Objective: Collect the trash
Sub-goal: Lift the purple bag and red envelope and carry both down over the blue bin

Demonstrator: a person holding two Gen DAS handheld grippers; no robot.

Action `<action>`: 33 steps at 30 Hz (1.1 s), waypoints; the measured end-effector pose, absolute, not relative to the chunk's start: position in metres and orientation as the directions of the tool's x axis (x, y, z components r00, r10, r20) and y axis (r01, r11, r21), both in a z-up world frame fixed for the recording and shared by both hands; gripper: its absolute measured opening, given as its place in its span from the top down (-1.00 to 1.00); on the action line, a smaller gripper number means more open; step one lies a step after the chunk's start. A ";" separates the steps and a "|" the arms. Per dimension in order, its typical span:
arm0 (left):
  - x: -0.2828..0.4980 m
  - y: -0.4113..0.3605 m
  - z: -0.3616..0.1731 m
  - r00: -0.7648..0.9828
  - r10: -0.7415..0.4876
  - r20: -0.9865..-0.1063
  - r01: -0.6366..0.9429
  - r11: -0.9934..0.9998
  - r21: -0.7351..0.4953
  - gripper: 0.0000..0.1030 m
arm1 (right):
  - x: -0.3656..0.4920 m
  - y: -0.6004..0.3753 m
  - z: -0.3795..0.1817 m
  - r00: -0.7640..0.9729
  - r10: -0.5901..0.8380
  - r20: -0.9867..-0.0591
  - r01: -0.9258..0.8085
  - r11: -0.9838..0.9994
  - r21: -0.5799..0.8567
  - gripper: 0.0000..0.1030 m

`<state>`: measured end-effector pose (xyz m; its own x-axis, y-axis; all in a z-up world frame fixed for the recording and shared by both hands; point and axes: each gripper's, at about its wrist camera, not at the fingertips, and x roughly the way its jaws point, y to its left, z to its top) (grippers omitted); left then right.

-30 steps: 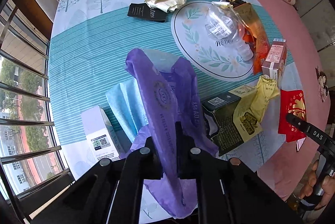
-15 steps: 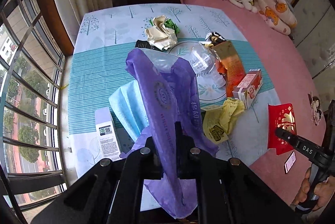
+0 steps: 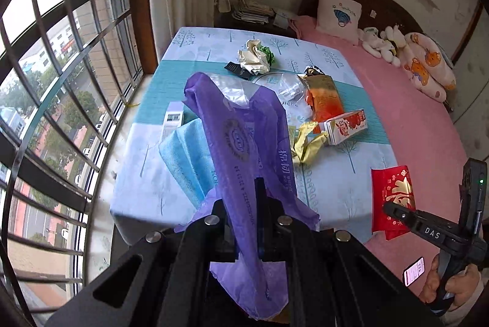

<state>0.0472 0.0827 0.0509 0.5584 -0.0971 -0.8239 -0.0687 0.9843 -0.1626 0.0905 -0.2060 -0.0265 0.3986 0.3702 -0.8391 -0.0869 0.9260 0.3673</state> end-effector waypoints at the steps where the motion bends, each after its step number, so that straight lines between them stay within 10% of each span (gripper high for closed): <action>1: 0.035 0.081 0.048 0.558 -0.091 -0.825 -0.081 0.983 -0.163 0.89 | 0.083 -0.203 -0.031 0.390 0.379 -0.839 -0.110 0.924 0.366 0.71; 15: -0.046 0.051 -0.034 0.379 -0.052 -0.924 -0.036 0.997 -0.071 0.89 | 0.002 -0.174 -0.126 0.183 0.421 -0.889 -0.079 0.907 0.413 0.70; 33: 0.008 0.020 -0.315 0.198 -0.176 -0.964 0.116 0.981 -0.155 0.89 | 0.003 -0.155 -0.369 0.143 0.305 -0.942 0.161 0.932 0.326 0.70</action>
